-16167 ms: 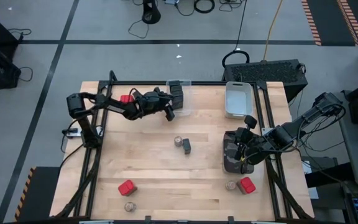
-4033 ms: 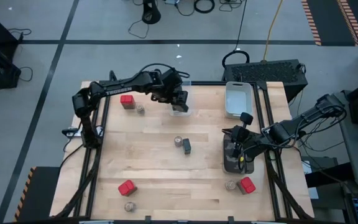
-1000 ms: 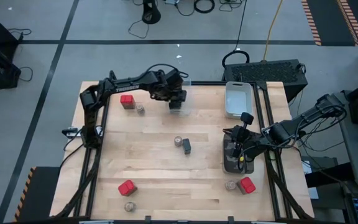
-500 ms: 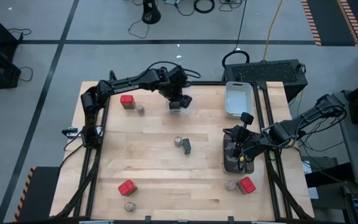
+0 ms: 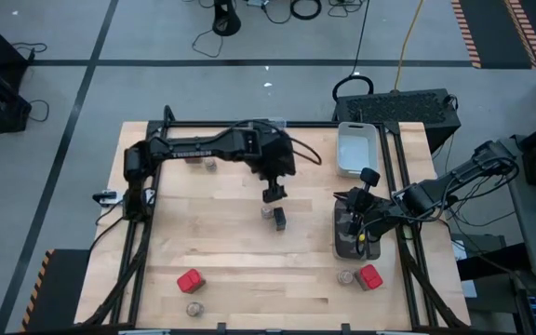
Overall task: Sort spices by type
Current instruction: Put the black seasoning can into the transparent bin
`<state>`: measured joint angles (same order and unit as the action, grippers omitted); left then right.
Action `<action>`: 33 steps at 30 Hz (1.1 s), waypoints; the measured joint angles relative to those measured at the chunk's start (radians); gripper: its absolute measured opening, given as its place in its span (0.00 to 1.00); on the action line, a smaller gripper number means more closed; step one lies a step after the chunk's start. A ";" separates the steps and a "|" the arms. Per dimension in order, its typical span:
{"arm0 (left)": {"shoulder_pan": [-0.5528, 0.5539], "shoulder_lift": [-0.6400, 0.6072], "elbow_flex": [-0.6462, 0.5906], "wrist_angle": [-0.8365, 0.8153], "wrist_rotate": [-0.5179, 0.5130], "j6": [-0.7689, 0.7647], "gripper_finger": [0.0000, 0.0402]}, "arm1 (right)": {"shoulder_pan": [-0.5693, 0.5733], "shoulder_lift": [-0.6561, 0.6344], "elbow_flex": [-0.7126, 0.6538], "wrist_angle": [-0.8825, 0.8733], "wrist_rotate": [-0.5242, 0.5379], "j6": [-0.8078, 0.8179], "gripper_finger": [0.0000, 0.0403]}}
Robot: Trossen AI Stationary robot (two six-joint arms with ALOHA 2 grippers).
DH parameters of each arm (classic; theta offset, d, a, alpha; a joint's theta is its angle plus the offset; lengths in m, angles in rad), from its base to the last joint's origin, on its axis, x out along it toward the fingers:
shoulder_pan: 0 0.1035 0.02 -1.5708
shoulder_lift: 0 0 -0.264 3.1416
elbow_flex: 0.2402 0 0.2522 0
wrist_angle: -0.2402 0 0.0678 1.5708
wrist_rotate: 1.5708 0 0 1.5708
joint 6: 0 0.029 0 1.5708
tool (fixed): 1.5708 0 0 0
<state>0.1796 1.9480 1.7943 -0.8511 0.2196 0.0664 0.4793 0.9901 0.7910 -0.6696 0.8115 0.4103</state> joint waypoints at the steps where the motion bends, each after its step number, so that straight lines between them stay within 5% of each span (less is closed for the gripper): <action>1: -0.008 0.000 0.000 0.006 -0.035 0.004 0.91 | 0.000 0.000 0.000 0.000 0.000 0.000 0.00; 9: -0.035 0.000 0.000 0.080 -0.169 0.052 0.91 | 0.000 0.000 0.000 0.000 -0.001 -0.004 0.00; 19: -0.034 0.000 -0.001 0.101 -0.145 0.068 0.91 | 0.000 0.000 0.000 -0.001 -0.001 -0.004 0.00; 22: -0.041 0.000 -0.001 0.068 -0.048 0.236 0.91 | 0.000 0.000 0.000 -0.001 -0.001 -0.007 0.00; 28: -0.093 0.000 -0.001 0.042 -0.040 0.595 0.91 | 0.000 0.000 0.000 -0.001 -0.001 -0.008 0.00; 33: -0.125 0.016 -0.001 0.061 -0.036 0.677 0.91 | 0.000 0.000 0.000 -0.001 -0.001 -0.008 0.00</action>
<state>0.0543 1.9635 1.7933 -0.7898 0.1833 0.7432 0.4793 0.9901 0.7910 -0.6708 0.8101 0.4026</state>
